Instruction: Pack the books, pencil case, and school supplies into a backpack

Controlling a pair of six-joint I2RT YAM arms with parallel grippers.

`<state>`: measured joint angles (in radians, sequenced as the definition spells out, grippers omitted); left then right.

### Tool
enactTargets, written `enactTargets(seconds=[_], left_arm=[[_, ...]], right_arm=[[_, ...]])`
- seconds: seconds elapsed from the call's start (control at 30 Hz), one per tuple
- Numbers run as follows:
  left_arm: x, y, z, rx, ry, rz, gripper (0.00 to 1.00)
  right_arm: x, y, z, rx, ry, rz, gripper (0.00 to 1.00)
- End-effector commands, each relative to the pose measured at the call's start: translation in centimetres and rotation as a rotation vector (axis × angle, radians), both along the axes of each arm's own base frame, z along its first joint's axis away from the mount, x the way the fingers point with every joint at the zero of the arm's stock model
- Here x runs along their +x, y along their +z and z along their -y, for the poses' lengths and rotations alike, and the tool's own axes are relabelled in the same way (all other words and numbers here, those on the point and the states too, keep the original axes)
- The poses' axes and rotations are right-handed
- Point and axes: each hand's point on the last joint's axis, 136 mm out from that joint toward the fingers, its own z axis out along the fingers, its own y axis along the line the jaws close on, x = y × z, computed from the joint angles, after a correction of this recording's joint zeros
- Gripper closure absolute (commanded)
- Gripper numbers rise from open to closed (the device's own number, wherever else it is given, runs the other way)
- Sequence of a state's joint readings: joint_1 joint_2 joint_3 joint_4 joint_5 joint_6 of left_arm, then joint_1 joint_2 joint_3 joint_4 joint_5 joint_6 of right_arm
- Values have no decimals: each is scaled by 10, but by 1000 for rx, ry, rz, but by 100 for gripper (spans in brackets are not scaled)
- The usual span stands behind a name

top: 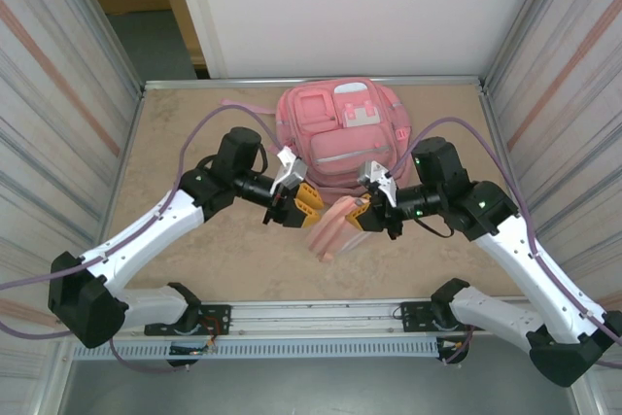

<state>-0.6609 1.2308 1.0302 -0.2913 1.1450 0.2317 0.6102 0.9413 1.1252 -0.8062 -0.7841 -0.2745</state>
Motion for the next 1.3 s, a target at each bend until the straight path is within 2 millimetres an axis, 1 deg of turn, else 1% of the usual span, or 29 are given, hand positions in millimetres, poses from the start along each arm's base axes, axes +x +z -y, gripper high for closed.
enactTargets(seconds=[0.0, 0.1, 0.17, 0.3, 0.37, 0.4, 0.43, 0.53, 0.6, 0.63, 0.73, 0.83, 0.93, 1.03, 1.07, 1.13, 1.2, 1.27], left_arm=[[-14, 2, -5, -15, -46, -20, 63], [-8, -1, -1, 10, -21, -45, 65], [-11, -4, 2, 16, -37, -54, 64], [-16, -9, 3, 27, -56, -62, 55], [-13, -11, 1, 38, -33, -44, 49], [-8, -15, 2, 54, 1, -26, 46], [2, -21, 2, 80, 61, 4, 45], [37, -36, 1, 177, 242, 92, 42], [53, -45, 1, 230, 293, 164, 41], [60, -50, 3, 247, 293, 206, 41], [90, -69, 11, 309, 327, 325, 40], [121, -98, 21, 421, 354, 429, 40], [150, -118, 36, 494, 354, 500, 41], [173, -131, 52, 540, 351, 528, 42], [181, -132, 55, 550, 359, 537, 42], [196, -140, 60, 595, 384, 563, 43], [204, -148, 64, 644, 398, 611, 44], [202, -158, 69, 678, 366, 666, 43]], right_arm=[[-10, 9, 1, 25, 38, -5, 100], [-10, 15, -2, 57, 46, -12, 100], [-9, 16, -3, 59, 41, -8, 100], [3, 11, 0, 20, -25, 16, 100], [18, 2, 7, -30, -116, 24, 100], [28, 0, 12, -46, -177, 23, 100], [44, -2, 21, -63, -280, 20, 100], [75, 0, 52, -21, -512, -21, 100], [94, 2, 77, 26, -677, -47, 100], [104, 4, 94, 49, -776, -58, 100], [120, 7, 137, 111, -1010, -115, 100], [130, 8, 167, 181, -1160, -195, 100], [135, 3, 185, 225, -1268, -284, 100], [138, -1, 191, 277, -1306, -346, 100], [139, -1, 192, 292, -1313, -359, 100], [139, -1, 196, 315, -1324, -375, 100], [137, 1, 197, 323, -1329, -368, 100], [135, 2, 202, 325, -1353, -346, 100]])
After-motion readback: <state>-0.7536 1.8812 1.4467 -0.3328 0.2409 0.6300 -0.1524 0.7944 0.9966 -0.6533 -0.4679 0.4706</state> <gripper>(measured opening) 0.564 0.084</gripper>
